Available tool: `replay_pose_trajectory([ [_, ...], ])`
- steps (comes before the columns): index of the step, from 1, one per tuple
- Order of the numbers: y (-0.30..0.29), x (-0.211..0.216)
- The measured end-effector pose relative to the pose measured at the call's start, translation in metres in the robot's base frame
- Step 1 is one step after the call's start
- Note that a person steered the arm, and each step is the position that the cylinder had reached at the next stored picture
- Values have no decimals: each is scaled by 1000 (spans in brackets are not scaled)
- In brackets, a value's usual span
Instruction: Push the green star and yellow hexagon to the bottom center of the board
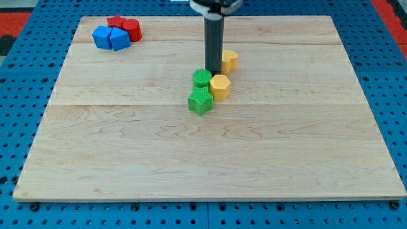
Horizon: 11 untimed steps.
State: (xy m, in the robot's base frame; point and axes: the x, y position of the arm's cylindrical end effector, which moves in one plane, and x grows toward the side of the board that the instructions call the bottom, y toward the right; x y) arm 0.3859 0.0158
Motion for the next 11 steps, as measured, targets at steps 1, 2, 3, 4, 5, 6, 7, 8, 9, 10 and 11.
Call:
replay_pose_trajectory([
  [1, -21, 25],
  [2, -13, 85],
  [3, -31, 98],
  [4, -12, 71],
  [5, -65, 72],
  [6, -101, 110],
  [7, -40, 131],
  [8, -61, 103],
  [9, -22, 96],
  [10, -19, 127],
  [11, -19, 132],
])
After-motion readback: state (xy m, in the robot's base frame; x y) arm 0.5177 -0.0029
